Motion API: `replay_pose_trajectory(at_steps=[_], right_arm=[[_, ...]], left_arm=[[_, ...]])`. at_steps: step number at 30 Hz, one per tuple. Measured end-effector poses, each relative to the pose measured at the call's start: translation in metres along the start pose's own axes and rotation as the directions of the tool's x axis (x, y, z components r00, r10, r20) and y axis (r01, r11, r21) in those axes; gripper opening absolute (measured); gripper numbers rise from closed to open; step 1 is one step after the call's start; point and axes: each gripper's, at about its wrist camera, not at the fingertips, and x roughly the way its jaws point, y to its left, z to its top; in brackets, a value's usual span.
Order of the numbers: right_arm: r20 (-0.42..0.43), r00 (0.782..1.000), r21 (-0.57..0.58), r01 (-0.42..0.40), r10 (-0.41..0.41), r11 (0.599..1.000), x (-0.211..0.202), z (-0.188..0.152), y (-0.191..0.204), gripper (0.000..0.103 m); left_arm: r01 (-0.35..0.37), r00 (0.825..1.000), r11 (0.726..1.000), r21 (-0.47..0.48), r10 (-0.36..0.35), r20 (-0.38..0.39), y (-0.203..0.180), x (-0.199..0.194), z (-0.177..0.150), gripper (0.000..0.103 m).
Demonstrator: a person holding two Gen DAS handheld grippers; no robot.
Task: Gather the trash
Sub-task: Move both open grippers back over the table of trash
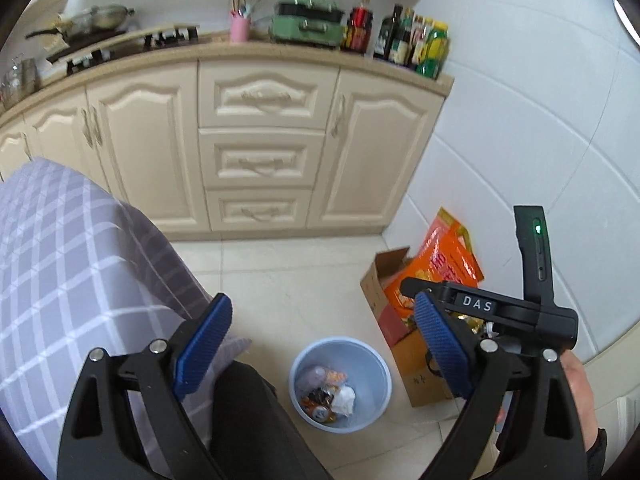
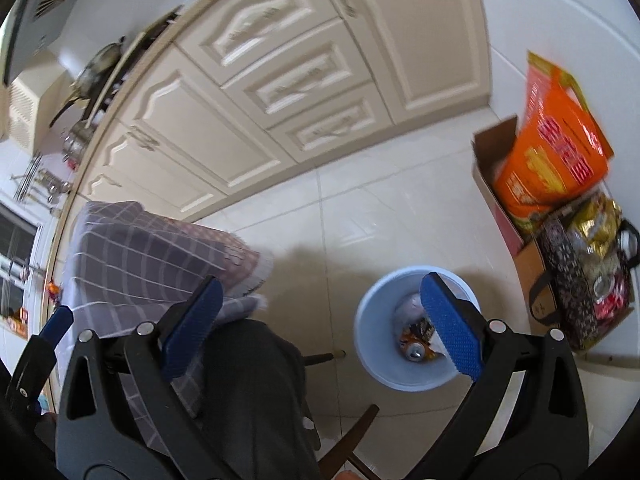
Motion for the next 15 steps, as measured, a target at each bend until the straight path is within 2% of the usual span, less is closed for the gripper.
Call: replay_pose_trajectory(at_steps=[5, 9, 15], right_arm=[[0.039, 0.998, -0.092, -0.051, 0.055, 0.994, -0.015, 0.011, 0.054, 0.097], [0.055, 0.992, -0.169, -0.099, 0.110, 0.981, -0.023, 0.015, 0.103, 0.097], [0.043, 0.980, -0.295, -0.172, 0.193, 0.940, -0.025, 0.012, 0.185, 0.097]], left_arm=[[-0.037, 0.996, 0.999, -0.020, 0.039, 0.075, 0.020, -0.039, 0.009, 0.093], [-0.072, 0.986, 0.995, -0.071, 0.081, 0.143, 0.049, -0.078, 0.015, 0.094], [-0.155, 0.955, 0.978, -0.137, 0.184, 0.231, 0.098, -0.133, 0.018, 0.095]])
